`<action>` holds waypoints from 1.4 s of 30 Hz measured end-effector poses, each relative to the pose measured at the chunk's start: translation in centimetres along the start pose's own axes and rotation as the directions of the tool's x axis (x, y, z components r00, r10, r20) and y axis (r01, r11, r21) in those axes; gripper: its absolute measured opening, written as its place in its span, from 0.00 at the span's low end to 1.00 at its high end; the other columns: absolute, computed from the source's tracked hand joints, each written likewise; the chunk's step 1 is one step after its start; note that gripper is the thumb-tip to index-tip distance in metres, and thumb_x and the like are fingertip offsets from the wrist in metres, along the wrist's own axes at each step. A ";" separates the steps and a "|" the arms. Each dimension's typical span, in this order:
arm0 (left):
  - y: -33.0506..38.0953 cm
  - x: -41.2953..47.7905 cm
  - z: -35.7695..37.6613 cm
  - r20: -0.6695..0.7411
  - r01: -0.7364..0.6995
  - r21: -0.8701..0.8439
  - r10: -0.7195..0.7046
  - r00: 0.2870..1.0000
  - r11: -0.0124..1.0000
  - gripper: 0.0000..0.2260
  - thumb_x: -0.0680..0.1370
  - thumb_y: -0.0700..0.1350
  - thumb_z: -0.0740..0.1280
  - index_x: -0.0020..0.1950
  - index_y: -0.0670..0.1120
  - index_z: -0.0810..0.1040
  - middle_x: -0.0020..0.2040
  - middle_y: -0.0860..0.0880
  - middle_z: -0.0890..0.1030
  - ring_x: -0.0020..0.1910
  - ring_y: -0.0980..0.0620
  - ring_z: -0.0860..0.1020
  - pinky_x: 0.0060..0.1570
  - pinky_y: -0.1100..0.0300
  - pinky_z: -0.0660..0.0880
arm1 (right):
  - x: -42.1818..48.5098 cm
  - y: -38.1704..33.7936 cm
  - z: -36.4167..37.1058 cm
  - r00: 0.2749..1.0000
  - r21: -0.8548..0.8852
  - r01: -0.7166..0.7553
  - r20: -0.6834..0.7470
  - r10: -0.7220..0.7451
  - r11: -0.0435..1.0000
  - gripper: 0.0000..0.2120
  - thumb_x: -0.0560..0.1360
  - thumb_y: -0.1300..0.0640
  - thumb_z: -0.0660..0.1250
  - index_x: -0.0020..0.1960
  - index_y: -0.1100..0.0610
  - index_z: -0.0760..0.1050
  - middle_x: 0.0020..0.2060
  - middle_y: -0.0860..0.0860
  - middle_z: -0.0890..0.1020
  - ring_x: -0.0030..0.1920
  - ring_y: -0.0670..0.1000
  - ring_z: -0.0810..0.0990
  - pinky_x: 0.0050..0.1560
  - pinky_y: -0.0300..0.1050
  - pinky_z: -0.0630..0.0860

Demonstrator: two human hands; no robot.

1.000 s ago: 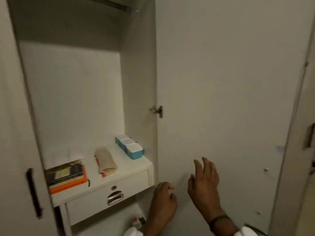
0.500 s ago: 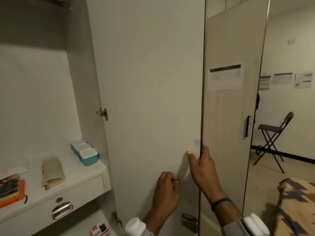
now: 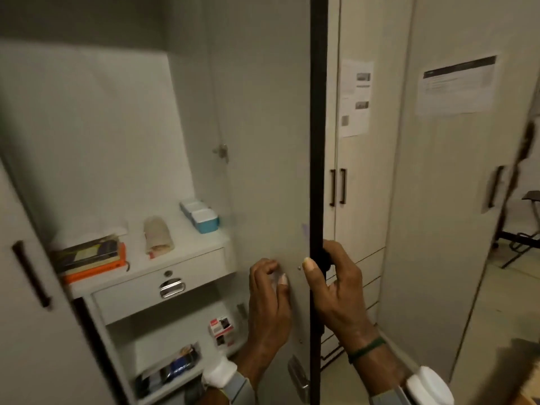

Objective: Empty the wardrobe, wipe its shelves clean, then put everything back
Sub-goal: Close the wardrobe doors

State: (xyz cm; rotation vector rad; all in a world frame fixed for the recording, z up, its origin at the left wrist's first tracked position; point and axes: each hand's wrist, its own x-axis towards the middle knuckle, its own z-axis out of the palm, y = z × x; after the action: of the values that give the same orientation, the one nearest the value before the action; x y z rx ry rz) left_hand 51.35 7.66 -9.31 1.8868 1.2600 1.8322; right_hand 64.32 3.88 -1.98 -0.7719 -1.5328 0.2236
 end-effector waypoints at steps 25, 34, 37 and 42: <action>-9.5 3.9 -41.0 -0.204 0.443 0.457 -0.394 0.896 0.771 0.13 0.84 0.52 0.59 0.60 0.49 0.80 0.54 0.51 0.83 0.52 0.53 0.80 0.57 0.51 0.78 | -2.7 -9.4 41.1 0.810 0.029 0.029 0.586 -0.041 0.999 0.35 0.85 0.46 0.56 0.79 0.37 0.34 0.48 0.55 0.81 0.40 0.53 0.79 0.41 0.46 0.74; -14.0 12.1 -49.7 -0.175 0.204 0.958 -0.155 0.972 0.200 0.39 0.77 0.49 0.69 0.82 0.42 0.52 0.81 0.35 0.47 0.79 0.34 0.51 0.77 0.41 0.55 | -0.1 -7.7 50.7 0.803 -0.142 0.087 0.596 0.015 0.986 0.50 0.81 0.58 0.64 0.75 0.40 0.22 0.35 0.53 0.75 0.31 0.52 0.74 0.37 0.52 0.76; -16.1 12.5 -51.0 -0.144 0.172 0.976 -0.198 0.970 0.130 0.45 0.76 0.52 0.72 0.83 0.43 0.47 0.81 0.36 0.40 0.79 0.32 0.48 0.76 0.40 0.56 | 0.7 -7.5 52.5 0.799 -0.207 0.120 0.601 0.030 0.971 0.53 0.79 0.62 0.64 0.74 0.42 0.20 0.34 0.52 0.75 0.30 0.51 0.73 0.32 0.48 0.73; -18.6 11.5 -50.9 -0.136 0.162 0.970 -0.146 0.980 0.182 0.51 0.73 0.55 0.73 0.83 0.45 0.41 0.80 0.38 0.34 0.80 0.34 0.40 0.76 0.39 0.57 | 1.8 -7.3 54.8 0.801 -0.293 0.165 0.597 0.046 0.942 0.57 0.74 0.68 0.64 0.74 0.46 0.18 0.30 0.50 0.74 0.27 0.48 0.71 0.27 0.40 0.64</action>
State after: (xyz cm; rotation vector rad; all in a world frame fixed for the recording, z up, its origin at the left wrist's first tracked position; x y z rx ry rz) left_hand -3.81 6.97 -3.86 1.9691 2.9981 0.7658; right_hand 10.51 16.33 -4.04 -0.9721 -2.2393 0.1685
